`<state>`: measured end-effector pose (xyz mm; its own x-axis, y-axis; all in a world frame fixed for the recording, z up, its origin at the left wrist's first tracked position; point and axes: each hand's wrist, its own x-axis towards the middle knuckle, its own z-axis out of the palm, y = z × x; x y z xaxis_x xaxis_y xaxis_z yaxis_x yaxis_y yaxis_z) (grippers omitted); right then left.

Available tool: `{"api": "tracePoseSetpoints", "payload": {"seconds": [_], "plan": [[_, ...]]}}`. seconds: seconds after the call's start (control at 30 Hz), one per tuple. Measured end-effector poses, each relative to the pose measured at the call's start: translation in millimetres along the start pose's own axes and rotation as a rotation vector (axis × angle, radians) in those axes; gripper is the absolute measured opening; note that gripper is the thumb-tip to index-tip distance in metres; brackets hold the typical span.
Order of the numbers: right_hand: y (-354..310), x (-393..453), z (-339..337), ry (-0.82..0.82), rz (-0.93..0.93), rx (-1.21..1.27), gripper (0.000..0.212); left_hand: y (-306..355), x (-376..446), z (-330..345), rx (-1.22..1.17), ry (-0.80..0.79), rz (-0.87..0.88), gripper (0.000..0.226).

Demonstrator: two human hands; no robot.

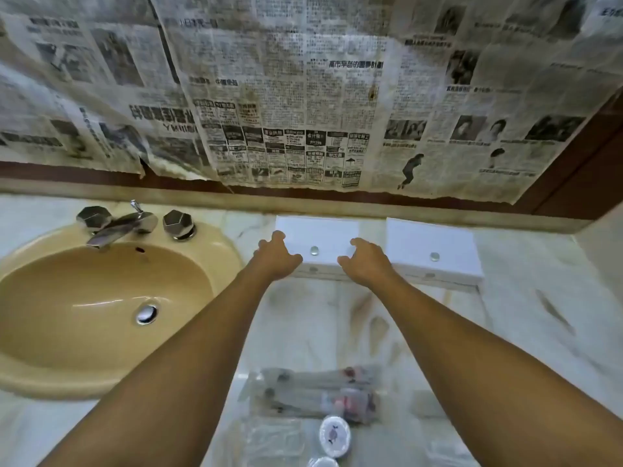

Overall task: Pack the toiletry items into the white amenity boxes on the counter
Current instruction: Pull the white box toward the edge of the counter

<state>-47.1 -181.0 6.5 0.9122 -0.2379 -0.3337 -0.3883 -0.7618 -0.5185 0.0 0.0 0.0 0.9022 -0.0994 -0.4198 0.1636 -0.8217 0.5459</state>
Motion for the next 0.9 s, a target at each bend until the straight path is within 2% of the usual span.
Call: {"api": "tracePoseSetpoints", "payload": {"seconds": [0.17, 0.5, 0.9], "plan": [[0, 5, 12, -0.027, 0.022, 0.062, 0.058, -3, 1, 2, -0.084, -0.015, 0.002, 0.069], [4, -8, 22, -0.007, 0.027, 0.093, 0.059, -7, -14, 8, -0.082, -0.007, 0.019, 0.063], [29, -86, 44, 0.009, 0.026, 0.142, 0.059, -32, -93, 29, -0.097, -0.002, 0.030, 0.061]]}}
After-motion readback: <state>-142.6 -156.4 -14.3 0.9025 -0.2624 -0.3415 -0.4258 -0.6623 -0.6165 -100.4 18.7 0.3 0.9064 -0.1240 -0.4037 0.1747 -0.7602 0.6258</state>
